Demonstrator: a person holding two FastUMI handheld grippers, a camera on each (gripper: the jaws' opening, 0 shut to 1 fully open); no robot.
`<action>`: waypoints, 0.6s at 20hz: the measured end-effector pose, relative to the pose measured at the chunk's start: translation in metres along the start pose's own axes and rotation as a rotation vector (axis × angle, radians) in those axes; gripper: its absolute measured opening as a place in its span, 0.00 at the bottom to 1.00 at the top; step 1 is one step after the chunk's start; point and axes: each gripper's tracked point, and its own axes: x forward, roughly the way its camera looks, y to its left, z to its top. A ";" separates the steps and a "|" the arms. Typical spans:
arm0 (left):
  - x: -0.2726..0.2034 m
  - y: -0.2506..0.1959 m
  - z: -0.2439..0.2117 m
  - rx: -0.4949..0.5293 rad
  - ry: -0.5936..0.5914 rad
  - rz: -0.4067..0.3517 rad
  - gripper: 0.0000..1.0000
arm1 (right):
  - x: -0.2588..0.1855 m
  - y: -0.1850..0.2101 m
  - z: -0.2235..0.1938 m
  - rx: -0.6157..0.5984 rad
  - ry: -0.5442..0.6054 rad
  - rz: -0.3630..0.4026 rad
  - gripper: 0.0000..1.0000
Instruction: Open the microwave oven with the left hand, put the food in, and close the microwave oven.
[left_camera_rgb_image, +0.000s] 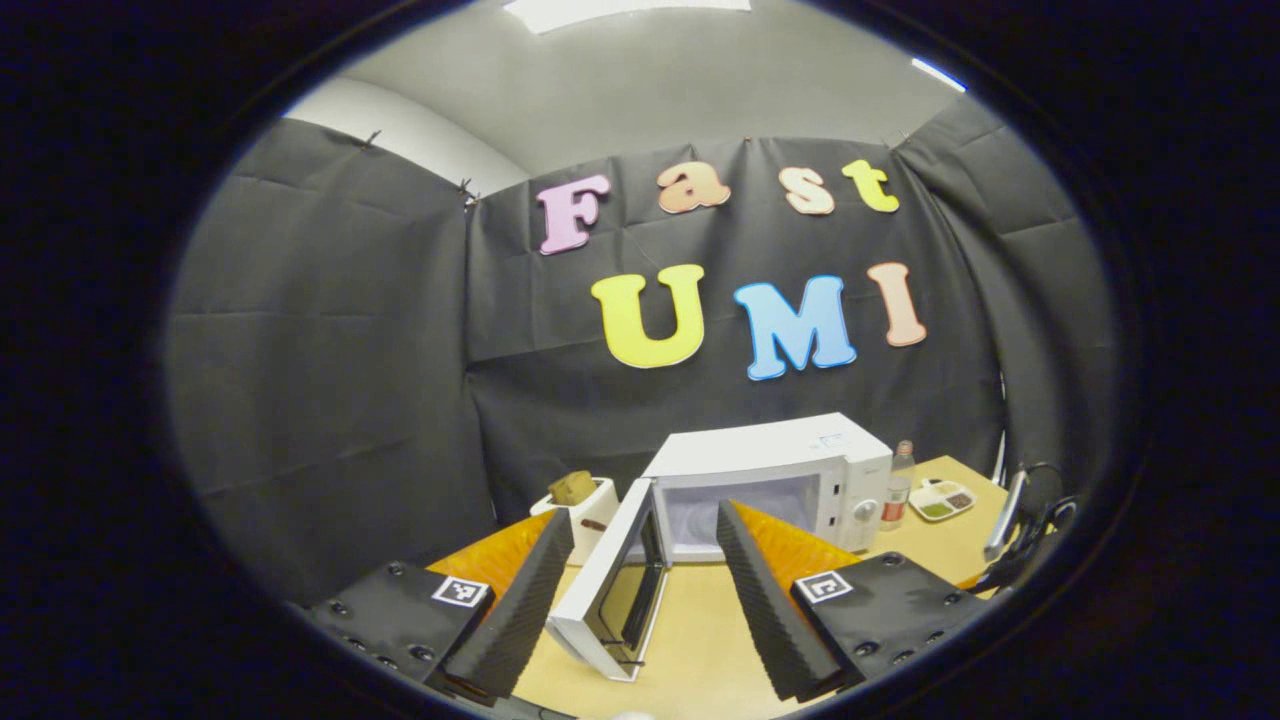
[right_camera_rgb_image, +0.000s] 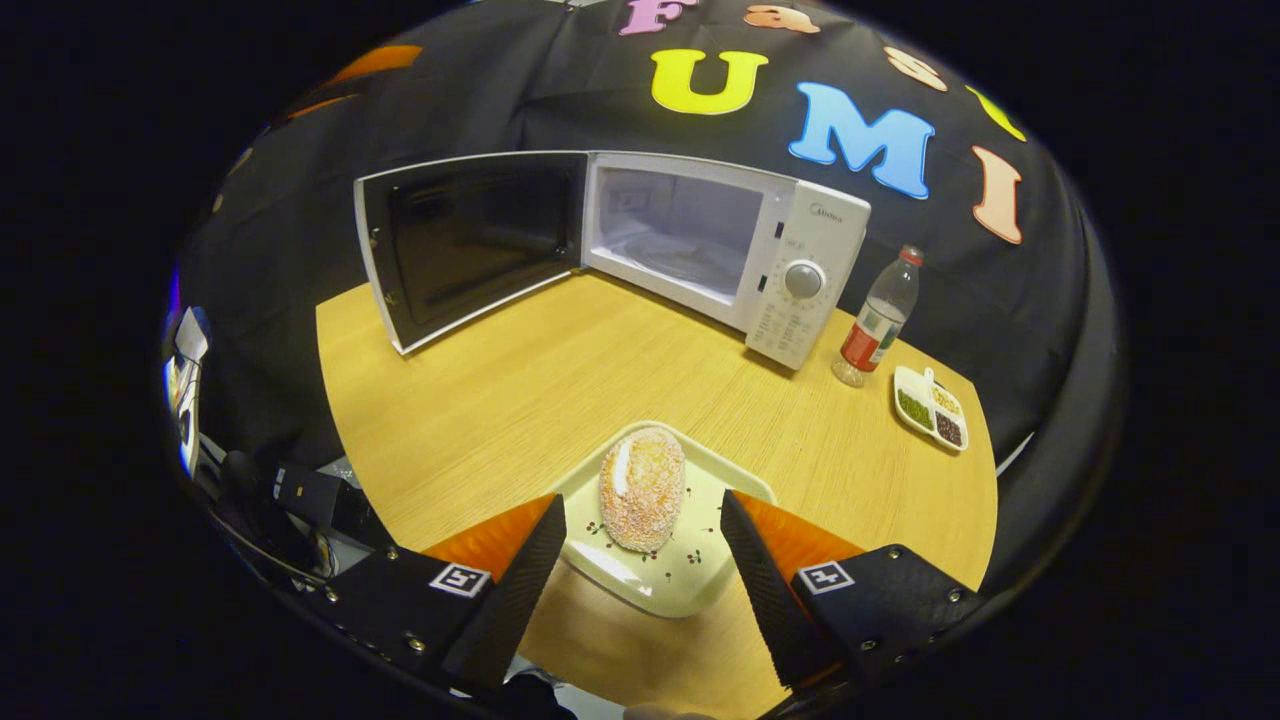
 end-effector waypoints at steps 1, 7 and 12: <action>0.004 -0.001 0.002 0.003 0.000 -0.016 0.96 | 0.008 0.001 -0.003 0.007 0.018 -0.012 0.96; 0.028 0.004 0.003 -0.003 0.005 -0.089 0.96 | 0.045 -0.005 -0.009 -0.019 0.083 -0.051 0.96; 0.042 0.008 -0.004 0.000 0.022 -0.118 0.96 | 0.061 -0.004 -0.005 0.006 0.104 -0.059 0.96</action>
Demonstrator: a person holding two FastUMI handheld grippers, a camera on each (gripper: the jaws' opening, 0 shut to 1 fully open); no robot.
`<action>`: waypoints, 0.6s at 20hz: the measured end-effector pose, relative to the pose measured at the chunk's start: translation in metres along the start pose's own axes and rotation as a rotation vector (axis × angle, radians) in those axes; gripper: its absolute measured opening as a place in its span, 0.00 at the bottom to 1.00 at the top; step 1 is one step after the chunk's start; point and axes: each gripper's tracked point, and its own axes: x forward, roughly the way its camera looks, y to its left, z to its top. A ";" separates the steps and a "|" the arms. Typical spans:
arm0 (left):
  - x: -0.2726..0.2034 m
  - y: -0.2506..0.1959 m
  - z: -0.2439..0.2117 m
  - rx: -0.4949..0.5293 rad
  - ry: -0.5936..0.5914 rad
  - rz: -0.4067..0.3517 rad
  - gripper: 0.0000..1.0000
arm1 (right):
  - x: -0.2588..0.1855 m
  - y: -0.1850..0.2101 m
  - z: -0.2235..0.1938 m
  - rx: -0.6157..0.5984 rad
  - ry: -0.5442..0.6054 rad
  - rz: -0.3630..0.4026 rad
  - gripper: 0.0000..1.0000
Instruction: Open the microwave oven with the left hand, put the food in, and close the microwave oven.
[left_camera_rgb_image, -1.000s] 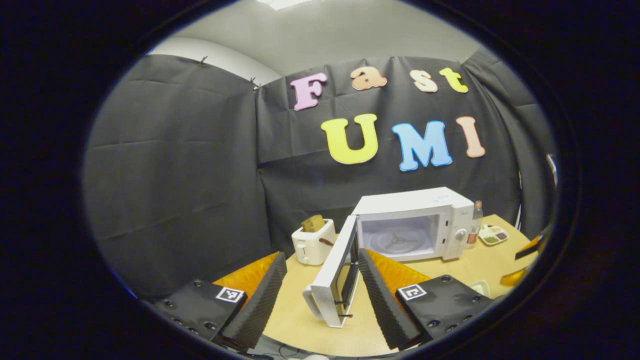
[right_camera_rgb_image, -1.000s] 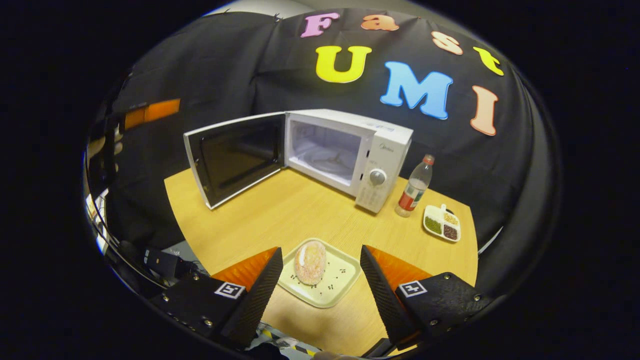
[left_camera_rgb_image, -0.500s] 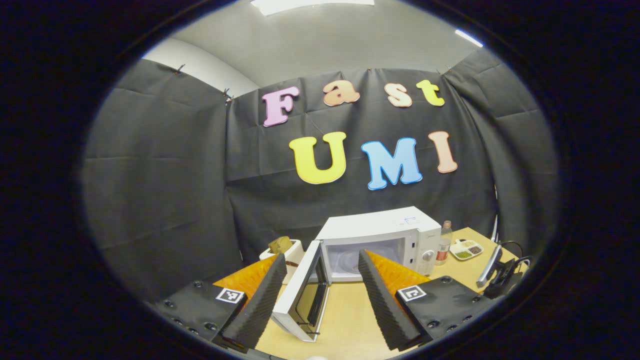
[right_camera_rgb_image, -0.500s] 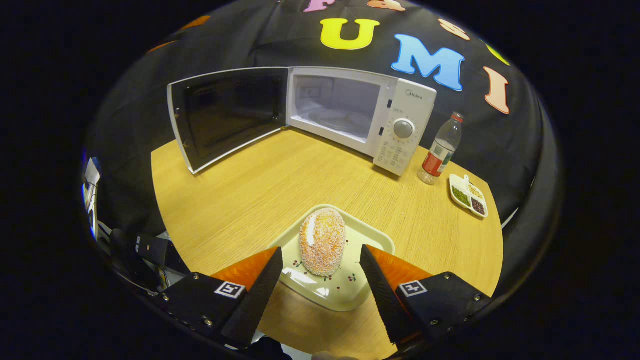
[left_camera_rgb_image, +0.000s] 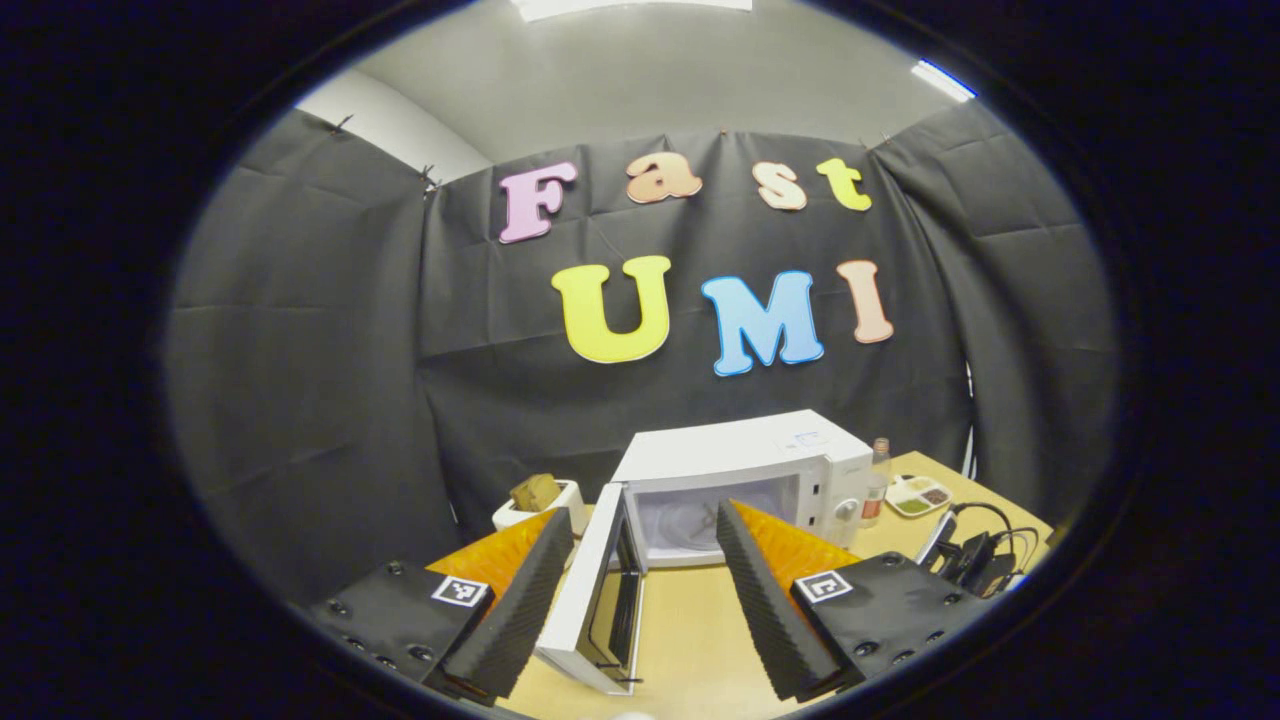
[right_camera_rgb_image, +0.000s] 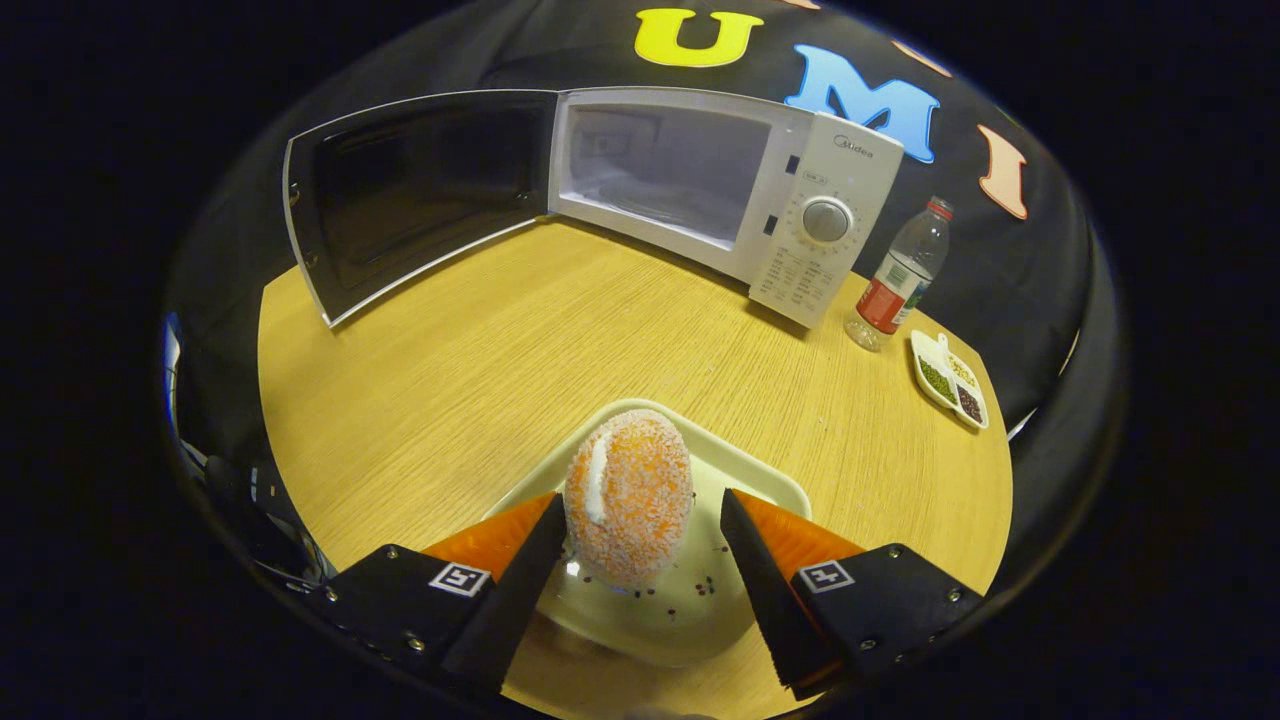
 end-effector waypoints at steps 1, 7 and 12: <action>0.003 -0.001 -0.003 -0.007 0.005 -0.012 0.96 | 0.003 0.000 0.001 -0.002 0.001 -0.005 0.96; 0.017 -0.006 -0.010 0.006 0.021 -0.056 0.96 | 0.013 0.000 0.001 0.027 0.038 0.031 0.81; 0.029 -0.009 -0.006 0.016 0.017 -0.087 0.96 | 0.008 -0.004 0.003 0.011 0.080 0.049 0.63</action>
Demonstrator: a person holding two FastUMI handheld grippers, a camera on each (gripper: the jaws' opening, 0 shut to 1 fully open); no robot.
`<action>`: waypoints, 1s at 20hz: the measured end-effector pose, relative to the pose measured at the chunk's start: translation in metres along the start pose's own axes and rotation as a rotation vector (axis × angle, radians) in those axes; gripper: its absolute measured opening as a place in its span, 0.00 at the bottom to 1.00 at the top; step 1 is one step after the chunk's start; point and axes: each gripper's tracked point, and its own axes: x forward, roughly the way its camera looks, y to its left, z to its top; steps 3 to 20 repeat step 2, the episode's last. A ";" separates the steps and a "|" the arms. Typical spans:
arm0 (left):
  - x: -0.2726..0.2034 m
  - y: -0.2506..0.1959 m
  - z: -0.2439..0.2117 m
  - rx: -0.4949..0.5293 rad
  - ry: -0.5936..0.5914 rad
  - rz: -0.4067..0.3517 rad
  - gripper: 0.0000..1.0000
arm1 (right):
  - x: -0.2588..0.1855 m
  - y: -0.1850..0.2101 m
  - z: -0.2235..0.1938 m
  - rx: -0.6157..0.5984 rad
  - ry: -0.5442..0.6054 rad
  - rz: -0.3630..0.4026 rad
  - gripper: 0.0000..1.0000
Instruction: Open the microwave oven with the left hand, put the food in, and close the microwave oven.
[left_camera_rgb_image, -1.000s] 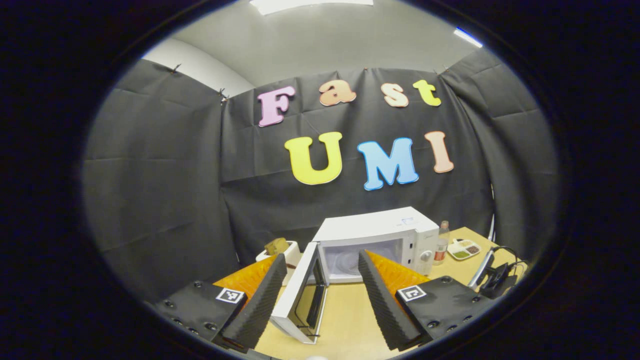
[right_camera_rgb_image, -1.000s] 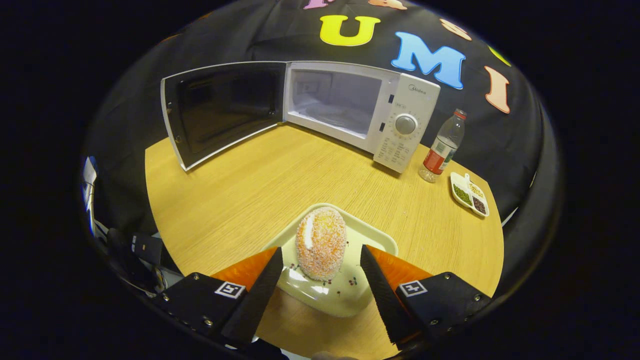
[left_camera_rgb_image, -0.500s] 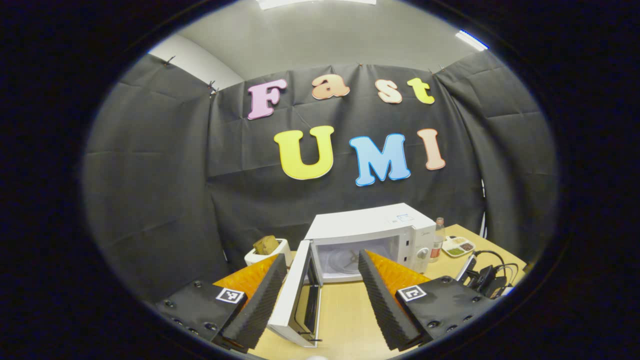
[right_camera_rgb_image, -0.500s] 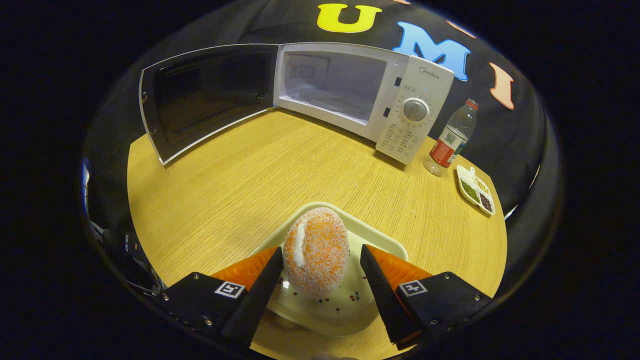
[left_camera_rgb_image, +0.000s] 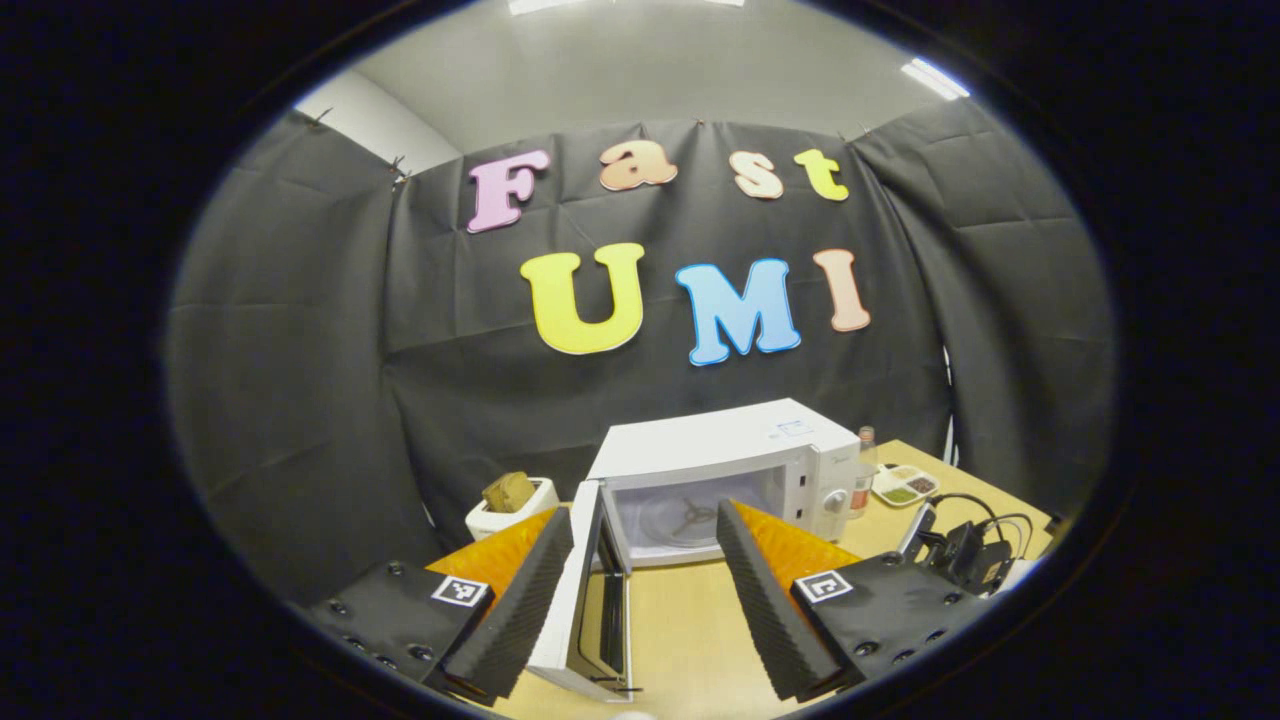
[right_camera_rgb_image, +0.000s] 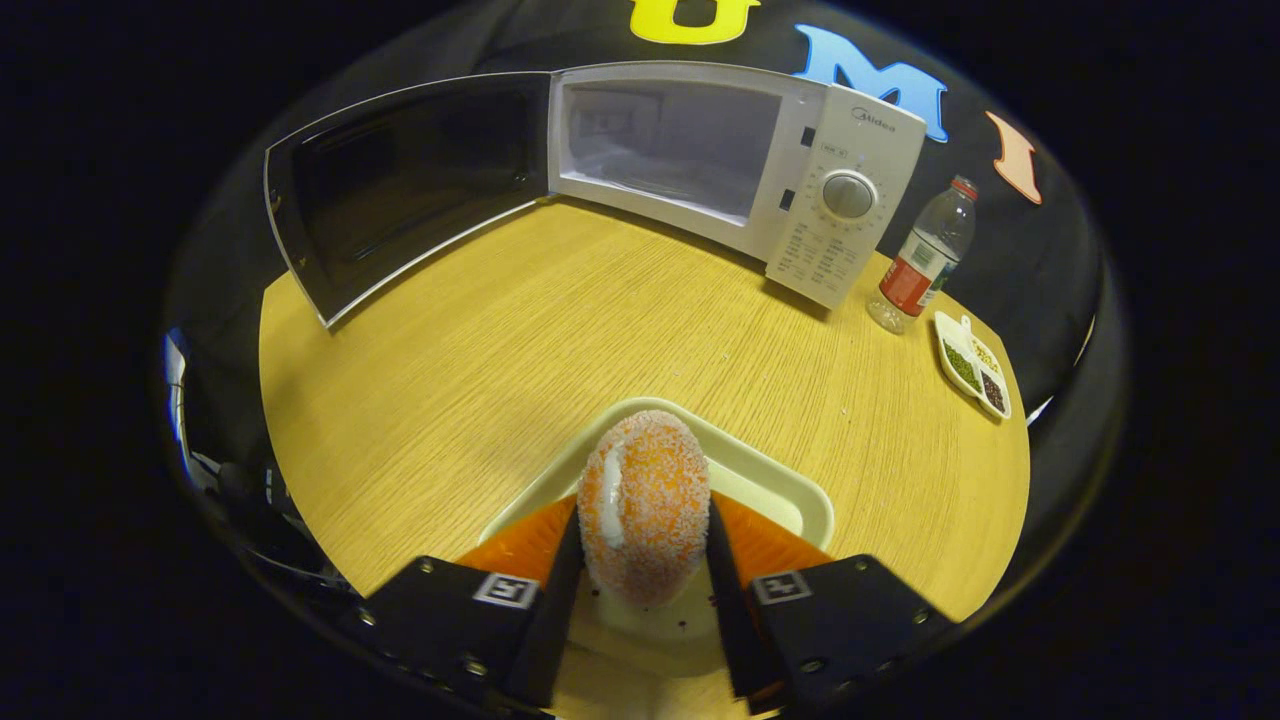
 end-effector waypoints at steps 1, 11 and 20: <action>0.003 0.000 0.001 0.001 -0.002 -0.003 0.96 | 0.000 0.002 0.001 -0.005 0.006 0.007 0.58; 0.004 0.001 0.001 0.000 -0.003 -0.005 0.96 | -0.002 0.002 0.004 -0.005 0.001 0.014 0.58; 0.004 0.001 0.001 0.000 -0.003 -0.005 0.96 | -0.002 0.002 0.004 -0.005 0.001 0.014 0.58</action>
